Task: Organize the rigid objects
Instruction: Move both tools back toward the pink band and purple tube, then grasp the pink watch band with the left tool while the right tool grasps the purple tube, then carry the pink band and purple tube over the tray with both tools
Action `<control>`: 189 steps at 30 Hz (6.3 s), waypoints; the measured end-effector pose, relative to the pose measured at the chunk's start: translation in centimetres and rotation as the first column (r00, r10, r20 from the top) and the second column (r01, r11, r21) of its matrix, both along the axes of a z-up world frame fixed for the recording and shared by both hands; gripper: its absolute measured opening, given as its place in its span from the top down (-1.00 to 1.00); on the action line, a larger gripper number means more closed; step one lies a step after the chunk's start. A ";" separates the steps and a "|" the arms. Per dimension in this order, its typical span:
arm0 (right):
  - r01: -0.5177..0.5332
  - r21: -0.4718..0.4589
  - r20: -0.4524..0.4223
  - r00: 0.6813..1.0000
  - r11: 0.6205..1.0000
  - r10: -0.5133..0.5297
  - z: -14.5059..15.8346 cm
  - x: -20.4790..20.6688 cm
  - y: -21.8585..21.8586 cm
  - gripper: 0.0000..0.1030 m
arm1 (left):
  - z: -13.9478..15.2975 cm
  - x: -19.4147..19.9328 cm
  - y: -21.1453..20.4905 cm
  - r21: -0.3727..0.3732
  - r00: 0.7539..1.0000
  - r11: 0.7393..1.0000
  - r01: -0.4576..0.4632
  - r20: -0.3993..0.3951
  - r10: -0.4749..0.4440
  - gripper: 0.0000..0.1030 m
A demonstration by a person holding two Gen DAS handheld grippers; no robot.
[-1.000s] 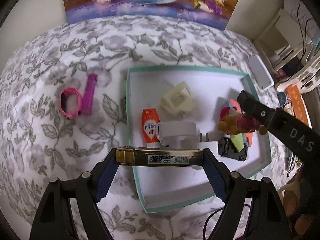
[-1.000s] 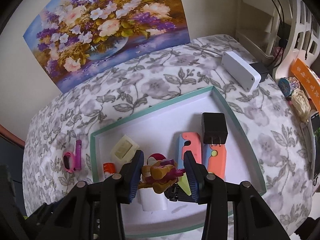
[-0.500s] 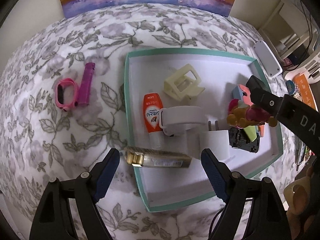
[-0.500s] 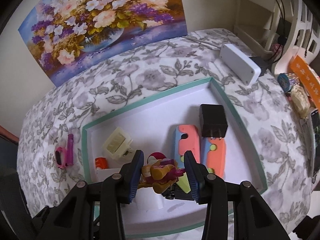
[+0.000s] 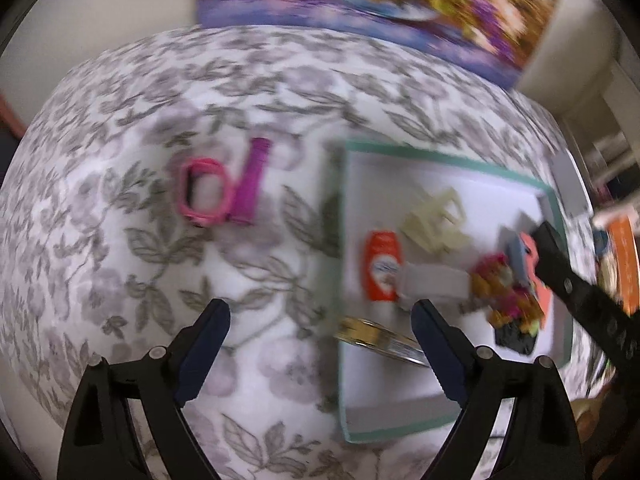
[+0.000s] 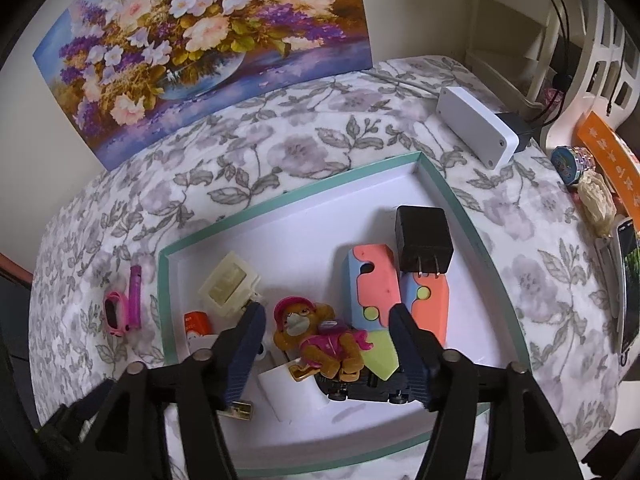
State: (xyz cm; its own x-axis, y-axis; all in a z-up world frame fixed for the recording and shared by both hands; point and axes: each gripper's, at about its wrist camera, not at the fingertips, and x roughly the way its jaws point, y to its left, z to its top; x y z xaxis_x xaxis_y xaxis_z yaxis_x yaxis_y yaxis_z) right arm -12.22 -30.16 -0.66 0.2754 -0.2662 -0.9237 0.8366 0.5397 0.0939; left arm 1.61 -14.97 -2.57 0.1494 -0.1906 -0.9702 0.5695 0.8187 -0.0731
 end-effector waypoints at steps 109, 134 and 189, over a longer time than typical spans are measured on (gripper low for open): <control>-0.473 -0.022 -0.059 0.880 0.881 0.471 -9.1 22.0 12.8 0.27 | -3.2 18.2 12.1 -0.084 0.906 0.902 -0.423 -0.059 0.420 0.00; -0.443 -0.044 -0.039 0.896 0.895 0.442 -5.2 19.4 13.0 0.60 | 3.1 15.5 12.9 -0.183 0.916 0.901 -0.393 0.014 0.402 0.00; -0.067 0.039 0.019 0.998 0.997 0.067 0.1 -3.5 5.9 0.59 | 1.1 -7.6 0.6 -0.118 0.989 0.982 0.146 0.051 -0.141 0.00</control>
State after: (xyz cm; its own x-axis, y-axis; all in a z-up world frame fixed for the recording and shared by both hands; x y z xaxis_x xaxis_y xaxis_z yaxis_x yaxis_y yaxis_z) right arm -15.76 -24.27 -0.51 0.3081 -0.2097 -0.9279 0.7968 0.5899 0.1312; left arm -5.98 -14.40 -1.44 0.1522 -0.3282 -0.9323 0.6850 0.7150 -0.1399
